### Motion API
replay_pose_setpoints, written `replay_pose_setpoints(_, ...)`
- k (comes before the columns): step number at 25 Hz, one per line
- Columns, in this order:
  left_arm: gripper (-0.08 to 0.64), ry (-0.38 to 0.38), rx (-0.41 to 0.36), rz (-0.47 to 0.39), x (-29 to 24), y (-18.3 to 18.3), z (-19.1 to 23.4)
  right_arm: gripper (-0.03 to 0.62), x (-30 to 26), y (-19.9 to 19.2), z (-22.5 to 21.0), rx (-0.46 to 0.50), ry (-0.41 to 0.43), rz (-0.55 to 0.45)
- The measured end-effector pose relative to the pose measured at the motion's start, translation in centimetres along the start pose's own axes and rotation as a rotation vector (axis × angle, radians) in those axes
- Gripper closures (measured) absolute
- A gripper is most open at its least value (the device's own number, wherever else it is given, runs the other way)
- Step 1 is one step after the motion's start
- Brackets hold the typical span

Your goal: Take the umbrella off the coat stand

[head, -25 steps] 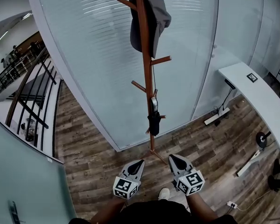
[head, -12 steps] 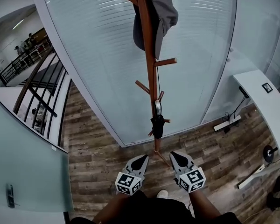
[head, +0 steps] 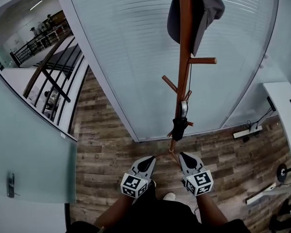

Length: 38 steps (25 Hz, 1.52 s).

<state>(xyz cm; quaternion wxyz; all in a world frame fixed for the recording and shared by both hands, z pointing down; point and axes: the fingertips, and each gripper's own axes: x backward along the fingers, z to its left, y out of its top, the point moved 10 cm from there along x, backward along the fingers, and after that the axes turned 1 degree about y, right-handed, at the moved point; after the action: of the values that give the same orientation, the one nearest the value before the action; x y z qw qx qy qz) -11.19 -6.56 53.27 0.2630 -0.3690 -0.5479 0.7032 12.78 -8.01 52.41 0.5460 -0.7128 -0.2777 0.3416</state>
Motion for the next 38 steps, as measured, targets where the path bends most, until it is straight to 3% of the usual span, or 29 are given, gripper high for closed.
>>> replay_pose_setpoints(5,0.546,0.035,0.021,0.01,-0.3,-0.3,2.1,0.584,-2.5,-0.5,-1.0,0.028,-0.084,0.051)
replay_pose_setpoints(11,0.546,0.063,0.043,0.042,-0.7,-1.8,3.9,0.584,-4.0,-1.1,-1.9,0.053,-0.183,0.028)
replay_pose_setpoints(15,0.546,0.063,0.049,0.063,-1.0,-2.4,4.3,0.465,-4.9,-1.4,-3.0,0.038,-0.21,0.046)
replay_pose_setpoints(23,0.546,0.047,0.058,0.084,-2.3,-2.6,4.9,0.328,-8.7,-2.3,-5.2,0.033,-0.226,0.08)
replay_pose_setpoints(28,0.546,0.043,0.058,0.099,-2.4,-2.9,5.5,0.292,-10.9,-2.6,-6.1,0.018,-0.257,0.079)
replay_pose_setpoints(38,0.546,0.052,0.06,0.133,-1.9,-3.2,7.1,0.29,-13.8,-3.1,-6.9,-0.021,-0.286,0.077)
